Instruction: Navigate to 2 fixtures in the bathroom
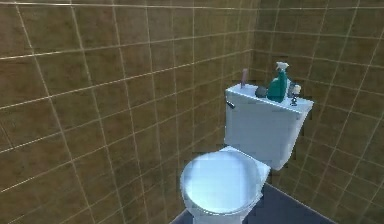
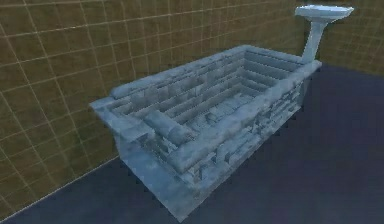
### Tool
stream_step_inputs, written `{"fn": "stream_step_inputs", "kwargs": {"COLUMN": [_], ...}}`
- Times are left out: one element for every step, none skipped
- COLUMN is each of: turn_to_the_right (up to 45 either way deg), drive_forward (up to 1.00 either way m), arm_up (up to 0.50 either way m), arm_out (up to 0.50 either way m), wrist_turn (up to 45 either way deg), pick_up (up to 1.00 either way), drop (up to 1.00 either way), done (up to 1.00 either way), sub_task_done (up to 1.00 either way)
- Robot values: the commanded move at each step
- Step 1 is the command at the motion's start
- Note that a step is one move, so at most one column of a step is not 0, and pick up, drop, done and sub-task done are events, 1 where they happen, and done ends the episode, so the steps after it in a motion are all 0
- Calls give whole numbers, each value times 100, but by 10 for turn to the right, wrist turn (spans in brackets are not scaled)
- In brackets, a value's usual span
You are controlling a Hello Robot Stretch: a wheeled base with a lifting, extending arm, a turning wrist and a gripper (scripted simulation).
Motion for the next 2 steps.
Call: {"fn": "stream_step_inputs", "kwargs": {"turn_to_the_right": [90, 0], "drive_forward": [0, 0], "arm_up": [0, 0], "arm_out": [0, 0], "wrist_turn": [0, 0], "pick_up": [0, 0], "drop": [0, 0], "done": [0, 100], "sub_task_done": [0, 0]}}
